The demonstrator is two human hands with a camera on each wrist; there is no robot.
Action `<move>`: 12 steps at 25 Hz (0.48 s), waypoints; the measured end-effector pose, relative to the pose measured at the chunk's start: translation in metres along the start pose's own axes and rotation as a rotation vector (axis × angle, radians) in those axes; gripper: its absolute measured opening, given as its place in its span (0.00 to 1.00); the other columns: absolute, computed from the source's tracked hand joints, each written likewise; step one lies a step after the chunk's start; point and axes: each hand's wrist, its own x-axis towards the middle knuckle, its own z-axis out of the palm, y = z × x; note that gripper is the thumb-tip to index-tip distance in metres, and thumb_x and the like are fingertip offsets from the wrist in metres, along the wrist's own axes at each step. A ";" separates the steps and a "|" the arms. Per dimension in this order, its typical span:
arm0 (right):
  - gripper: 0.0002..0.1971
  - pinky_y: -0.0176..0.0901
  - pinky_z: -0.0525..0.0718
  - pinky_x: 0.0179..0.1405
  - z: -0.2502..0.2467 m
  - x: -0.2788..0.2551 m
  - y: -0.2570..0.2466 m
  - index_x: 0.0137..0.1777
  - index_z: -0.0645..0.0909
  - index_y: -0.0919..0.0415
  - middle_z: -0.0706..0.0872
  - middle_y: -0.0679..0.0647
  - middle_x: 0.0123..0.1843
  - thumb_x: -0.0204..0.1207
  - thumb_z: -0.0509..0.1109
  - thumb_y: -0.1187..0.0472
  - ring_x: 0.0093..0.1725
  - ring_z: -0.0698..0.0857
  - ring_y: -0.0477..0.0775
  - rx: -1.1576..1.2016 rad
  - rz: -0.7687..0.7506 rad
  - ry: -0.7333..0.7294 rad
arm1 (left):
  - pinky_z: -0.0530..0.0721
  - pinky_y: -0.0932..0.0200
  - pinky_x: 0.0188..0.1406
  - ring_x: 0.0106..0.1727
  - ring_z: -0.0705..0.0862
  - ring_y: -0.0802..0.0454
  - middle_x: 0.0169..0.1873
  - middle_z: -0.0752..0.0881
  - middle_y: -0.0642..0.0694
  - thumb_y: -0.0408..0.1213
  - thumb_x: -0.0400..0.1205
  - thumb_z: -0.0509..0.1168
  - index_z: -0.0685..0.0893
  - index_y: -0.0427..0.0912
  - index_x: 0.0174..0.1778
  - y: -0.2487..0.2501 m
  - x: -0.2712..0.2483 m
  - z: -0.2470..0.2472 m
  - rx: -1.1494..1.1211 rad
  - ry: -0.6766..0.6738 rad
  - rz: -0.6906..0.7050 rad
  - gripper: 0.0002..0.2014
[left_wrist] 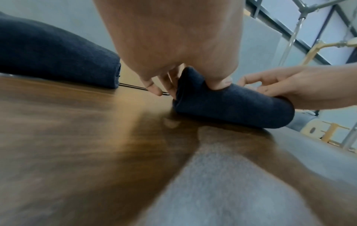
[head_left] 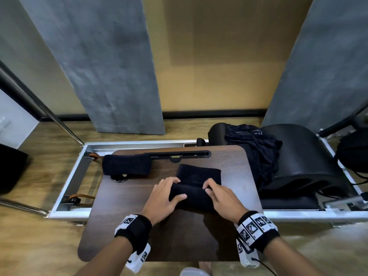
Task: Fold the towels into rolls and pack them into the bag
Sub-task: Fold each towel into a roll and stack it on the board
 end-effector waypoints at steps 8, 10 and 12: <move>0.33 0.45 0.83 0.68 -0.016 0.015 0.024 0.78 0.71 0.36 0.80 0.40 0.68 0.75 0.75 0.32 0.66 0.81 0.43 0.099 0.066 -0.011 | 0.82 0.39 0.67 0.58 0.85 0.46 0.50 0.88 0.56 0.76 0.82 0.58 0.79 0.58 0.54 0.020 0.052 -0.006 -0.159 0.050 -0.407 0.25; 0.28 0.44 0.87 0.62 -0.024 0.025 0.027 0.67 0.75 0.34 0.85 0.38 0.61 0.70 0.78 0.30 0.59 0.85 0.39 0.278 0.134 0.040 | 0.83 0.39 0.68 0.61 0.85 0.44 0.54 0.89 0.50 0.74 0.86 0.54 0.80 0.55 0.60 0.028 0.061 -0.004 -0.150 0.113 -0.457 0.27; 0.23 0.45 0.87 0.61 -0.023 0.031 0.029 0.61 0.83 0.40 0.85 0.38 0.56 0.71 0.78 0.31 0.56 0.85 0.38 0.308 0.175 0.138 | 0.81 0.40 0.72 0.67 0.82 0.48 0.62 0.86 0.49 0.70 0.89 0.50 0.81 0.52 0.69 0.035 0.064 0.003 -0.122 0.168 -0.433 0.28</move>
